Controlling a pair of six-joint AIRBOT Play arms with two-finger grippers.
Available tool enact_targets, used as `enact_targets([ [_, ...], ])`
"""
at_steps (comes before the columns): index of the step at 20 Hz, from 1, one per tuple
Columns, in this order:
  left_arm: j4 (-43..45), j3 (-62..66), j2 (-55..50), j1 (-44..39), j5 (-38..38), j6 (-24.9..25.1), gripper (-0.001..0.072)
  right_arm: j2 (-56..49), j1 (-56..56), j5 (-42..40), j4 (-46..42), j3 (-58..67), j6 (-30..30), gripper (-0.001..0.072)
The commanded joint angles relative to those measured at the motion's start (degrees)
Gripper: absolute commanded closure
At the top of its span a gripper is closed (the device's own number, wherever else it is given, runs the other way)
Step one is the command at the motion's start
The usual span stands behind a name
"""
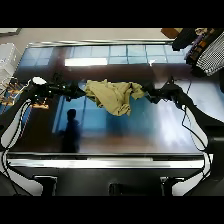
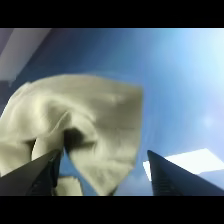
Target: Fold the clothes and pants, and hang the long-sleeved shirts on hangers.
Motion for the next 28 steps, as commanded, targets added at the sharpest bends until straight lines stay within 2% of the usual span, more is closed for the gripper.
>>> enact_targets([
  [1, 0.68, 0.04, 0.0, 0.04, 0.02, -0.04, 0.0686, -1.57, 2.27, 6.95, 0.55, 0.07, 2.38, 0.0127],
  [5, 0.94, 0.04, -0.44, 0.04, 0.0, -0.04, 0.0686, -2.34, 4.28, 9.09, 0.48, 0.17, 4.81, 0.0168],
  [6, 0.92, 0.04, -0.5, 0.04, 0.0, -0.04, 0.0686, -2.58, 4.7, 9.07, 0.42, 0.17, 4.9, 0.025],
  [8, 0.92, 0.04, -0.46, 0.04, -0.02, -0.04, 0.0686, -2.19, 4.76, 8.46, 0.42, 0.17, 4.66, 0.0686],
  [11, 1.22, 0.07, 0.44, 0.28, 0.0, 0.0, 0.0687, 1.6, 4.66, 8.41, -0.5, 0.17, 3.39, 0.0682],
  [14, 5.62, 0.07, 3.82, 0.81, 0.11, -0.04, 0.0687, 10.03, 4.66, 6.32, -1.9, 0.17, -0.37, 0.0683],
  [17, 12.31, 0.07, 11.67, 1.92, 1.2, -0.11, 0.0688, 22.4, 4.66, 5.53, -8.02, 0.17, -1.79, 0.0683],
  [20, 21.0, 0.37, 23.43, 3.89, 4.61, -2.62, 0.0688, 37.16, 4.66, 6.84, -16.68, 0.17, -1.66, 0.0683],
  [22, 25.75, 1.99, 31.63, 5.01, 6.54, -2.62, 0.0688, 46.8, 4.66, 7.74, -24.13, 0.37, 1.86, 0.0683],
  [26, 33.14, 6.25, 48.76, 7.17, 10.05, -2.62, 0.0687, 62.47, 4.66, 5.27, -43.3, 4.66, 13.33, 0.0683],
  [28, 35.26, 6.43, 57.31, 7.87, 12.37, -4.94, 0.0686, 67.82, 4.66, 2.01, -51.21, 8.33, 18.73, 0.0683],
])
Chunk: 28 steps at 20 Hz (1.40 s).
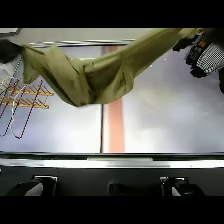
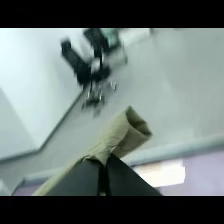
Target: Fold the clothes and pants, and hang the long-sleeved shirts on hangers.
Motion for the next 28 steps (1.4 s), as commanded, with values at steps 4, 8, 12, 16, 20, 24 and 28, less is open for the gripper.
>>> enact_targets([
  [4, 12.31, 1.27, 21.92, 1.38, 3.39, -10.56, 0.0686, 14.82, 0.04, -7.69, -22.95, 10.38, 13.99, 0.0683],
  [8, 11.96, -1.07, 22.49, 1.33, -6.69, -12.33, 0.0686, 13.25, 0.04, -16.09, -28.68, 12.13, 20.24, 0.0683],
  [12, 4.9, -16.09, 19.85, 1.33, -15.61, -12.31, 0.0686, 3.19, 0.04, -35.85, -26.95, 12.11, 23.58, 0.0682],
  [16, 0.42, -38.58, 15.96, 1.25, -9.25, -12.31, 0.0686, -14.12, 0.07, -55.34, -22.6, 11.61, 21.27, 0.0682],
  [20, -0.96, -50.42, 6.38, -3.43, 4.66, -12.31, 0.0686, -32.85, 0.11, -55.58, -20.24, 10.32, 18.58, 0.068],
  [24, -2.69, -49.27, -5.44, -8.98, 9.31, -12.31, 0.0686, -45.22, 0.11, -45.2, -15.32, 10.32, 18.64, 0.068],
  [28, -4.83, -48.35, -9.79, -10.1, 11.02, -12.31, 0.0686, -46.99, 0.02, -37.42, -13.27, 10.62, 17.73, 0.0414],
])
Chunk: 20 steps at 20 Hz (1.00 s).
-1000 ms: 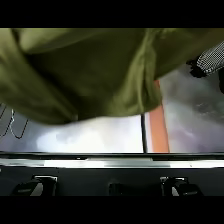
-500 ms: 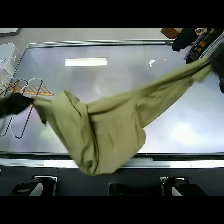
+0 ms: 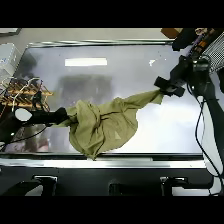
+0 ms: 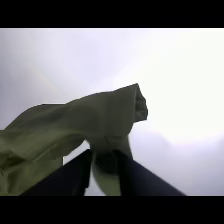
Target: Fold the clothes and pants, and hang the long-sleeved shirts on hangers.
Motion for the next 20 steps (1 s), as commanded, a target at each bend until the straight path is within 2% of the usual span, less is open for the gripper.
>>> enact_targets([
  [1, -1.57, -0.02, -3.58, -1.14, 2.56, 0.02, 0.0686, -1.62, -0.2, 5.25, 2.19, 0.24, -4.94, 0.0358],
  [3, -1.6, -0.02, -3.32, -0.63, 2.05, 0.02, 0.0685, 1.64, -0.42, 0.9, 2.32, 0.22, -19.32, 0.0342],
  [4, -1.6, -0.02, -3.26, -0.55, 1.66, 0.0, 0.0685, 3.54, -0.42, -2.27, 2.16, 0.2, -27.02, 0.0307],
  [5, -1.57, -0.02, -3.15, -0.55, 1.44, 0.04, 0.0685, 5.46, -0.76, -3.67, 2.38, -0.28, -30.45, 0.0267],
  [7, -1.62, -0.02, -3.02, -0.57, 0.57, -0.02, 0.0685, 10.34, -4.31, -2.05, 9.49, -4.5, -32.72, 0.0266],
  [9, -1.6, -0.02, -3.02, -0.52, -0.61, 0.02, 0.0685, 14.23, -9.03, -3.78, 15.76, -13.4, -35.6, 0.0159],
  [11, -1.6, -0.02, -3.04, -0.52, -1.86, 0.02, 0.0685, 15.58, -13.92, -5.88, 28.41, -23.89, -37.16, 0.0144],
  [12, -1.6, -0.02, -3.04, -0.59, -2.32, 0.02, 0.0684, 15.56, -15.23, -5.38, 35.76, -28.65, -38.53, 0.0085],
  [14, -1.62, -0.02, -3.04, -0.59, -2.67, 0.0, 0.0684, 15.54, -14.53, -0.09, 44.92, -36.44, -41.18, 0.0073],
  [17, -1.68, -0.02, -3.04, -0.57, -2.93, -0.02, 0.0684, 15.21, -9.46, 8.85, 45.9, -42.62, -41.99, 0.0048],
  [20, -1.68, -0.02, -3.04, -0.57, -3.1, -0.02, 0.0684, 12.22, -3.08, 12.85, 45.9, -43.28, -41.9, 0.0056],
])
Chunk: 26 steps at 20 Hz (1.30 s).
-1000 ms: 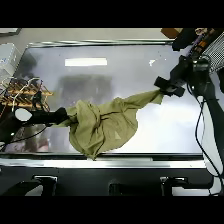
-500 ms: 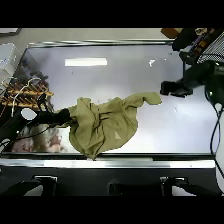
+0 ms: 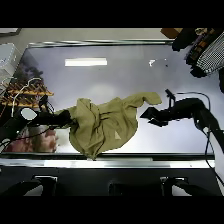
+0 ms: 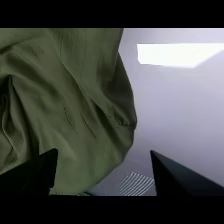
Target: Fold the clothes and pants, and hang the long-sleeved shirts on hangers.
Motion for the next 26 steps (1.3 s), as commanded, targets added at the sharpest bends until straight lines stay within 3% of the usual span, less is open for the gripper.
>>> enact_targets([
  [1, 0.0, -0.02, -0.02, 0.0, -0.39, -0.02, 0.0684, -3.06, 6.25, 7.21, 3.19, -2.93, -0.17, 0.0056],
  [5, 0.02, -0.02, -0.02, 0.0, -0.39, -0.02, 0.0684, -8.11, 9.73, 12.09, 2.34, -2.93, 4.22, 0.0062],
  [8, 0.02, -0.02, -0.02, 0.0, -0.37, 0.0, 0.0685, -8.5, 11.72, 15.72, 1.81, -2.93, 4.44, 0.0142],
  [10, 0.02, -0.02, -0.02, 0.0, -0.37, 0.0, 0.0684, -8.5, 13.31, 17.44, 1.88, -2.93, 5.14, 0.0256],
  [11, 0.04, -0.02, -0.02, 0.0, -0.37, 0.0, 0.0684, -8.5, 14.25, 18.01, 1.92, -2.91, 5.33, 0.0359],
  [13, 0.02, -0.02, 0.0, 0.0, -0.42, 0.0, 0.0684, -7.96, 15.19, 17.7, 2.8, -2.86, 5.42, 0.0679],
  [15, 0.07, 0.02, 0.57, 0.04, -0.17, 0.22, 0.0685, -4.52, 15.13, 18.27, 3.37, -2.54, 5.38, 0.0683],
  [18, 0.79, 2.6, 2.78, 1.66, -1.42, 5.29, 0.0686, 4.79, 15.13, 19.32, 0.46, 2.93, 6.4, 0.0683],
  [20, 5.49, 7.61, 5.6, 4.13, -2.84, 5.6, 0.0686, 11.8, 15.13, 22.01, -10.67, 11.52, 13.88, 0.0683],
  [23, 11.08, 19.15, 11.39, 10.08, -3.21, 5.6, 0.0687, 18.88, 15.13, 22.62, -39.04, 27.19, 32.96, 0.0683],
  [26, 12.04, 32.28, 16.9, 16.31, -3.17, 5.7, 0.0686, 22.67, 15.13, 19.41, -58.1, 42.86, 40.81, 0.0683],
])
